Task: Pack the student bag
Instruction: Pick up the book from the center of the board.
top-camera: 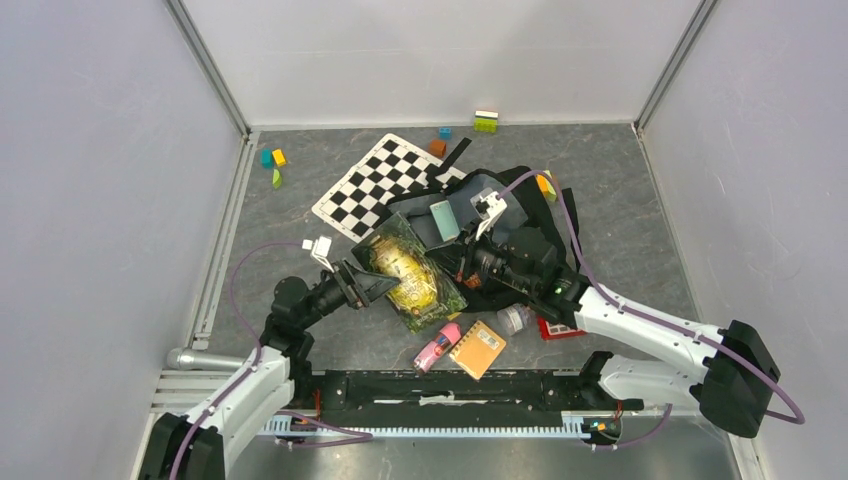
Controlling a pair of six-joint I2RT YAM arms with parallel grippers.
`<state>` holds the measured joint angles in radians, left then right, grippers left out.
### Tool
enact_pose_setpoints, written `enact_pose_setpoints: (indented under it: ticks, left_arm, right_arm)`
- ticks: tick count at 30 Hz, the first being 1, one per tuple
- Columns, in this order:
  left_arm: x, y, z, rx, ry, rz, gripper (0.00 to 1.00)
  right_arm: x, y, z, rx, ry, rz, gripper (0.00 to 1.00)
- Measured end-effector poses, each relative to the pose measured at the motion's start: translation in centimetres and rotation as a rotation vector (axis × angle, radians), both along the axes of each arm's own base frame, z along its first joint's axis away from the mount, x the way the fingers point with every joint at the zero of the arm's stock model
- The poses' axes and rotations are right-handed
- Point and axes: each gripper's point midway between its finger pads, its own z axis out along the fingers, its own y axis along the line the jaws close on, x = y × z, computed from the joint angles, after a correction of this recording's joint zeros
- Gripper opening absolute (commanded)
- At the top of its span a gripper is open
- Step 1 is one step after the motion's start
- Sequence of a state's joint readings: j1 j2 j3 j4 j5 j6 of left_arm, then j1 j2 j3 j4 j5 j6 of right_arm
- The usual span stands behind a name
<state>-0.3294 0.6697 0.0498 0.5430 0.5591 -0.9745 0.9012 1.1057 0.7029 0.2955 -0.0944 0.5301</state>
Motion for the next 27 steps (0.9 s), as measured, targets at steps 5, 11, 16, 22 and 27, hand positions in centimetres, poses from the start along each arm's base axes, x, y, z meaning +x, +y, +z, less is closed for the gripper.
enact_pose_setpoints:
  ticks: [5,11,16,22,27]
  left_arm:
    - [-0.2,-0.4,2.3,-0.064,-0.056,-0.029,0.55]
    - [-1.0,0.0,4.8,-0.126,-0.116,-0.021,0.22]
    - [-2.6,0.1,6.1,-0.145,-0.168,-0.048,0.02]
    - [-3.4,0.5,5.7,-0.14,-0.149,-0.039,0.02]
    - [-4.0,0.6,6.9,-0.144,-0.164,-0.049,0.02]
  right_arm:
    - [0.1,0.1,0.8,0.037,-0.001,-0.005,0.0]
    - [2.0,-0.8,1.2,0.036,-0.036,-0.086,0.06]
    - [2.0,-0.4,-0.5,0.002,-0.003,-0.061,0.33]
    - [2.0,-0.6,-1.0,-0.023,-0.008,-0.024,0.87]
    - [2.2,-1.0,-1.4,-0.052,-0.03,0.0,0.98]
